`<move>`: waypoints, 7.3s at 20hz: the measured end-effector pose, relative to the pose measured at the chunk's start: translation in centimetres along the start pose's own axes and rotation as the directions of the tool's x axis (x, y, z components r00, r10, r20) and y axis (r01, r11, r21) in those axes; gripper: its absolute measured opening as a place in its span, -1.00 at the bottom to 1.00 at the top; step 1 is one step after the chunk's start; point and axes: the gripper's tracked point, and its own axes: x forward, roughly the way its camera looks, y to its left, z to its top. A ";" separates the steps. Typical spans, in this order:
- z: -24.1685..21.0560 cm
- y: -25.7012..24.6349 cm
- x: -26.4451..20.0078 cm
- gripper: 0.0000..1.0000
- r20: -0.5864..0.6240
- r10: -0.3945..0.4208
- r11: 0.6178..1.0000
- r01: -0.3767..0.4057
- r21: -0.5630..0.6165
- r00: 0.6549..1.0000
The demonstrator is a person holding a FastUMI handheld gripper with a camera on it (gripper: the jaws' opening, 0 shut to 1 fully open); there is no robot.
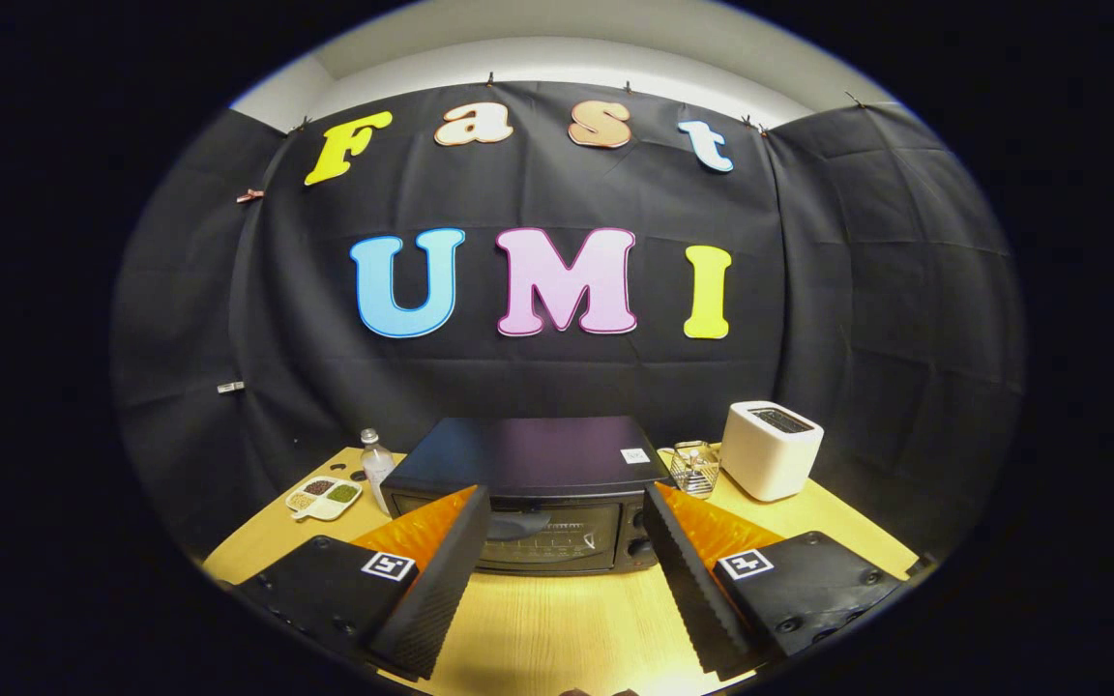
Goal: Open the toaster oven, put the food inside, and close the toaster oven door.
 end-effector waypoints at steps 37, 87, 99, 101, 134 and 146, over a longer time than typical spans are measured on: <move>-10.0 5.7 10.1 0.94 -0.251 0.021 0.999 -0.027 -0.020 0.968; -5.5 -17.1 -2.4 0.92 -0.370 0.235 0.972 -0.217 0.090 0.899; -12.4 -29.2 -0.4 0.97 -0.513 0.276 0.953 -0.162 0.256 0.813; -14.3 -30.1 -0.9 0.98 -0.545 0.302 0.940 -0.148 0.308 0.782; -15.6 -26.5 -1.1 -0.64 -0.646 0.434 0.834 -0.008 0.552 0.629; -9.6 -16.0 -4.2 -0.64 -0.535 0.400 0.781 0.029 0.624 0.744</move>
